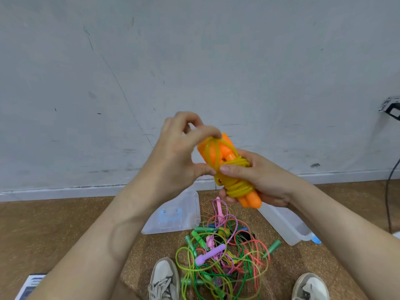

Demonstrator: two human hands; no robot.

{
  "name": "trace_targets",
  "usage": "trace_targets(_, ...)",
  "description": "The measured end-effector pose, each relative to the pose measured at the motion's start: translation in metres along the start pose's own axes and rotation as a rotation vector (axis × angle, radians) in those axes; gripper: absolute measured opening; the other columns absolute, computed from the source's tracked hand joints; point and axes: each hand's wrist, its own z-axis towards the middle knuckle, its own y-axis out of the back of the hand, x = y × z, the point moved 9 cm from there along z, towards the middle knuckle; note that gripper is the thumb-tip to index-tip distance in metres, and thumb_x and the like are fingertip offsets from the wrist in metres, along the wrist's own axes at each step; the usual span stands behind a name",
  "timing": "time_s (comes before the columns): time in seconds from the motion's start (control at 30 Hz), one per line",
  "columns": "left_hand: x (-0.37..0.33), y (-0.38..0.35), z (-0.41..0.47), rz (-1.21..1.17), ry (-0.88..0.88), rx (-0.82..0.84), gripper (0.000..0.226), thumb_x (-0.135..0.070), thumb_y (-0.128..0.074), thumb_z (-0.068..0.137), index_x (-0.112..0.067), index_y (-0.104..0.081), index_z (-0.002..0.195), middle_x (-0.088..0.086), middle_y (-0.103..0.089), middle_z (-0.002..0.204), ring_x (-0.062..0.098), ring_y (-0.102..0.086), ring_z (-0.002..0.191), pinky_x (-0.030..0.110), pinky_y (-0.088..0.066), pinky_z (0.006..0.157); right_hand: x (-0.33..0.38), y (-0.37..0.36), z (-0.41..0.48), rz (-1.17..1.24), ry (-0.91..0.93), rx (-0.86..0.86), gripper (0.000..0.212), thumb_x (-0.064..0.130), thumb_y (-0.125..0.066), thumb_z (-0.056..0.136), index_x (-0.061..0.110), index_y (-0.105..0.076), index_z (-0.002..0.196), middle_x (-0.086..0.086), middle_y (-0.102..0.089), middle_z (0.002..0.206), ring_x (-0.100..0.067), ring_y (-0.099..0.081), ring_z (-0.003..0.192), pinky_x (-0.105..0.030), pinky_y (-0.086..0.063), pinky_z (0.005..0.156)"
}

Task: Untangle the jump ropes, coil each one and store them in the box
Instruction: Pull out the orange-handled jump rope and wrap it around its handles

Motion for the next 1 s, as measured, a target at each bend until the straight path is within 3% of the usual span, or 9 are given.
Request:
trace_targets(0.1, 0.025, 0.002, -0.004, -0.313, 0.324, -0.091, 0.06, -0.017, -0.089, 0.06, -0.038, -0.046, 0.096, -0.007, -0.056, 0.086, 0.014, -0.055, 0.069, 0.028, -0.051, 0.065, 0.005, 0.0, 0.002, 0.081, 0.054, -0.112, 0.041, 0.022, -0.075, 0.079, 0.006, -0.055, 0.111, -0.01, -0.063, 0.08, -0.031, -0.063, 0.067, -0.037, -0.055, 0.058)
trace_targets(0.2, 0.033, -0.021, -0.015, -0.577, 0.57, -0.176, 0.036, -0.006, -0.08, 0.073, -0.028, -0.056, 0.088, -0.002, -0.063, 0.073, 0.014, -0.062, 0.062, 0.037, -0.057, 0.067, 0.009, 0.007, 0.002, 0.122, 0.109, -0.247, 0.041, 0.023, -0.069, 0.08, 0.004, -0.056, 0.113, -0.012, -0.062, 0.085, -0.029, -0.064, 0.068, -0.038, -0.054, 0.061)
trace_targets(0.3, 0.017, -0.02, -0.013, -0.28, 0.367, -0.229, 0.018, -0.015, -0.071, 0.083, -0.02, -0.067, 0.1, -0.005, -0.062, 0.077, 0.01, -0.06, 0.068, 0.032, -0.054, 0.067, 0.006, 0.01, 0.003, 0.119, 0.111, -0.336, 0.03, 0.017, -0.063, 0.09, 0.002, -0.055, 0.115, -0.016, -0.06, 0.091, -0.031, -0.063, 0.071, -0.038, -0.054, 0.061)
trace_targets(0.43, -0.005, -0.023, -0.004, 0.227, 0.113, -0.201, 0.041, -0.025, -0.048, 0.092, -0.006, -0.057, 0.127, 0.005, -0.061, 0.078, 0.021, -0.059, 0.065, 0.032, -0.045, 0.053, 0.005, 0.008, 0.002, 0.137, 0.107, -0.385, 0.027, 0.015, -0.055, 0.093, 0.001, -0.049, 0.116, -0.02, -0.06, 0.094, -0.032, -0.062, 0.074, -0.041, -0.055, 0.062)
trace_targets(0.57, -0.01, -0.042, 0.0, 0.404, 0.011, -0.075, 0.062, -0.002, -0.069, 0.077, 0.0, -0.048, 0.135, 0.008, -0.058, 0.085, 0.026, -0.055, 0.07, 0.032, -0.041, 0.056, 0.005, 0.016, -0.005, 0.02, 0.12, -0.501, 0.023, 0.014, -0.054, 0.092, 0.003, -0.046, 0.111, -0.024, -0.059, 0.096, -0.031, -0.059, 0.071, -0.046, -0.056, 0.064)
trace_targets(0.67, -0.014, -0.051, -0.001, 0.287, -0.059, 0.037, 0.049, -0.014, -0.051, 0.09, -0.006, -0.047, 0.138, 0.007, -0.057, 0.095, 0.026, -0.05, 0.08, 0.037, -0.045, 0.066, 0.012, 0.025, -0.013, -0.115, 0.165, -0.581, 0.022, 0.015, -0.056, 0.09, 0.007, -0.046, 0.107, -0.019, -0.061, 0.092, -0.026, -0.06, 0.066, -0.049, -0.058, 0.062)
trace_targets(0.77, -0.015, -0.053, -0.001, 0.087, -0.014, 0.092, 0.043, -0.027, -0.038, 0.097, -0.015, -0.052, 0.136, 0.005, -0.058, 0.098, 0.02, -0.051, 0.085, 0.031, -0.042, 0.073, 0.023, 0.033, -0.021, -0.345, 0.229, -0.65, 0.024, 0.021, -0.059, 0.086, 0.014, -0.044, 0.104, -0.007, -0.06, 0.081, -0.021, -0.061, 0.065, -0.055, -0.057, 0.062)
trace_targets(0.87, -0.002, -0.044, 0.003, -0.156, 0.133, 0.033, 0.032, -0.032, -0.056, 0.093, -0.022, -0.065, 0.122, -0.003, -0.061, 0.087, 0.009, -0.055, 0.077, 0.026, -0.045, 0.069, 0.029, 0.028, -0.025, -0.482, 0.28, -0.65, 0.03, 0.031, -0.061, 0.085, 0.016, -0.043, 0.105, -0.006, -0.061, 0.08, -0.024, -0.06, 0.068, -0.056, -0.054, 0.065)
trace_targets(1.0, 0.019, -0.039, 0.002, -0.421, 0.461, -0.042, 0.019, -0.025, -0.078, 0.076, -0.03, -0.075, 0.094, -0.008, -0.067, 0.076, 0.003, -0.057, 0.068, 0.02, -0.05, 0.07, 0.031, 0.024, -0.025, -0.571, 0.31, -0.675, 0.03, 0.03, -0.06, 0.087, 0.015, -0.043, 0.107, -0.006, -0.062, 0.083, -0.027, -0.061, 0.074, -0.052, -0.053, 0.069)
